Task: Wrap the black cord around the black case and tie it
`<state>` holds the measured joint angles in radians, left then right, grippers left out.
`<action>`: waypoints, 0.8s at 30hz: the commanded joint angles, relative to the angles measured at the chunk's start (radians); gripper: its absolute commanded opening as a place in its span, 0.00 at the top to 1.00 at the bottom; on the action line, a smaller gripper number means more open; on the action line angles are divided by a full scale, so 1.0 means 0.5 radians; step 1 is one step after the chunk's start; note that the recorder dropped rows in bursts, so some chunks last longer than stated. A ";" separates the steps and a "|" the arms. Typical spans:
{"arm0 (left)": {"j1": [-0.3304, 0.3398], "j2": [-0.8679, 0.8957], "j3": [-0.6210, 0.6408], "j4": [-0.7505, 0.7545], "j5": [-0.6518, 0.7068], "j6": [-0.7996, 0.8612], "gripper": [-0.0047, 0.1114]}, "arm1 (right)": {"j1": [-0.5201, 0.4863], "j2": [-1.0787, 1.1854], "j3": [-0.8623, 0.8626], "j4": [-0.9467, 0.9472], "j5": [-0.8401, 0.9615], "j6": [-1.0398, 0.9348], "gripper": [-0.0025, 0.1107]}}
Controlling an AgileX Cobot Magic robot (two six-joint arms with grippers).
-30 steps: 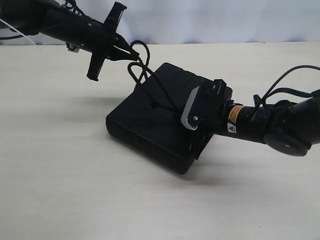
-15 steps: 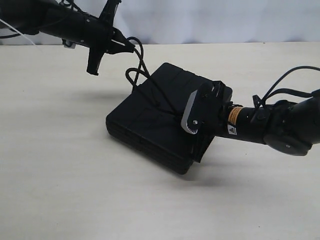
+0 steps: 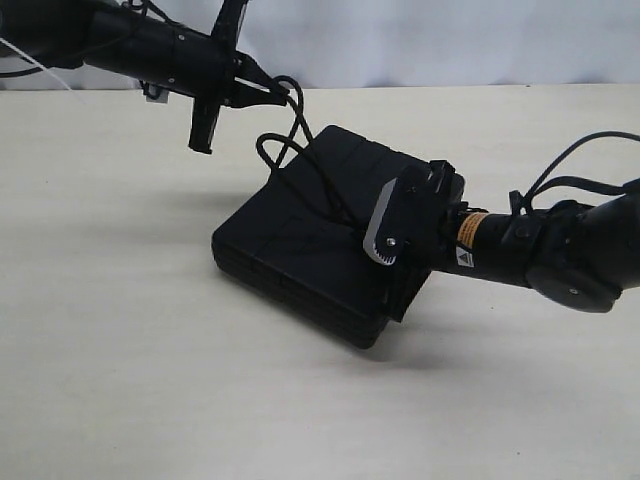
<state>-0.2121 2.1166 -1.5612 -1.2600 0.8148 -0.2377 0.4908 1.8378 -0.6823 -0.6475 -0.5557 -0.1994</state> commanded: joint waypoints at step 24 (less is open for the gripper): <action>0.111 -0.020 -0.001 -0.092 0.481 0.417 0.96 | -0.002 -0.001 -0.005 0.074 0.075 -0.102 0.94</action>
<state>-0.1511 2.1166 -1.5612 -1.3285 1.0243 -0.0708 0.4908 1.8378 -0.6841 -0.6098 -0.5349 -0.2453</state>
